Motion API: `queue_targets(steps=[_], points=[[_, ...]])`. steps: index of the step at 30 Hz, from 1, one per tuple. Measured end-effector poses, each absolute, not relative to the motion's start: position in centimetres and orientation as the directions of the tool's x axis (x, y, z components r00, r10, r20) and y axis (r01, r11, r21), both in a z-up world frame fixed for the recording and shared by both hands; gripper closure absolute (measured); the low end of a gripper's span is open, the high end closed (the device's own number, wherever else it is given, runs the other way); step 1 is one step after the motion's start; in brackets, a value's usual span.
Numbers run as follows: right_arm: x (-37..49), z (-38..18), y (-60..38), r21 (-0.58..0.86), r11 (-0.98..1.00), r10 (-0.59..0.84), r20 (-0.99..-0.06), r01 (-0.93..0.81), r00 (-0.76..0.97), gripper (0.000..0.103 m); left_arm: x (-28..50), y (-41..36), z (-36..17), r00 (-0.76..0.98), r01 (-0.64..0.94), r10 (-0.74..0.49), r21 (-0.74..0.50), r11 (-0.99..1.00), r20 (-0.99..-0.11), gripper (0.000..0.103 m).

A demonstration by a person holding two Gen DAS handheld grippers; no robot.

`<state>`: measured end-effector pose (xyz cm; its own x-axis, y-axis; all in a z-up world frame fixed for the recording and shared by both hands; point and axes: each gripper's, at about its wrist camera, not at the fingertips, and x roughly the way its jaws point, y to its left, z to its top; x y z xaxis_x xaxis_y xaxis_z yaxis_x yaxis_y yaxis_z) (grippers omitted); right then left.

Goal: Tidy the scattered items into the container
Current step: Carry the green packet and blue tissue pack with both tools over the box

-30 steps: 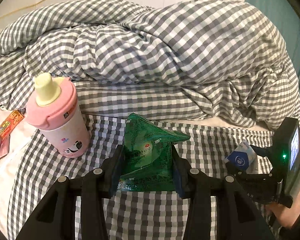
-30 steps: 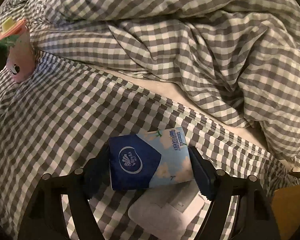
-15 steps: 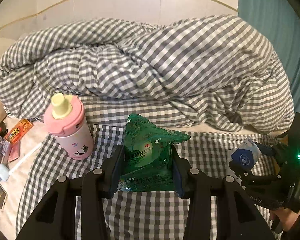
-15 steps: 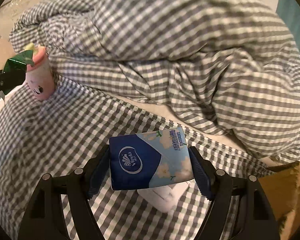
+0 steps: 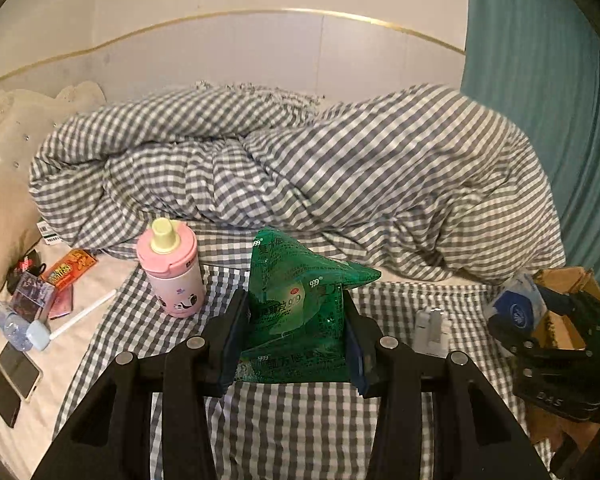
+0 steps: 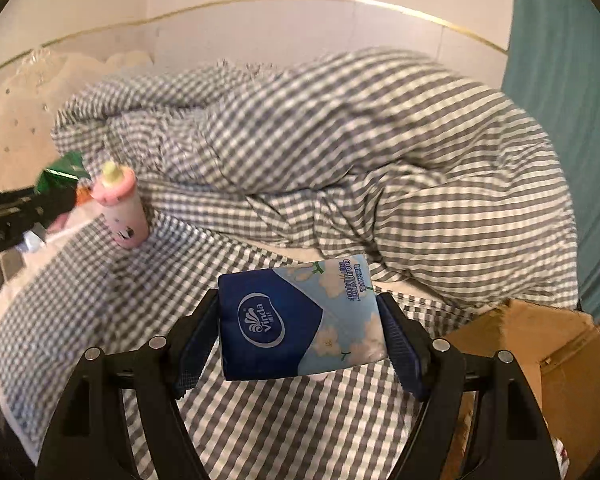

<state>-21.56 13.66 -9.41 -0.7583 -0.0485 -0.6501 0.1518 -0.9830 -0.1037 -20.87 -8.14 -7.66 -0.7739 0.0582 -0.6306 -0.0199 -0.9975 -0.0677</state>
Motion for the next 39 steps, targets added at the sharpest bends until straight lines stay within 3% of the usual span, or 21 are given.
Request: queue_targets(steps=[22,39], points=[[-2.2,2.2,20.0,-0.004,-0.998,-0.054,-0.375,0.06,-0.925,0.027,-6.0,-3.1,1.5,-0.897,-0.059,0.076,-0.051,-0.997,-0.436,0.059],[2.1,3.3,25.5,-0.02,-0.996,0.088,-0.326,-0.086,-0.941,0.027,-4.0,3.6,2.2,-0.889,-0.175,0.187,-0.066,-0.982,-0.417,0.059]])
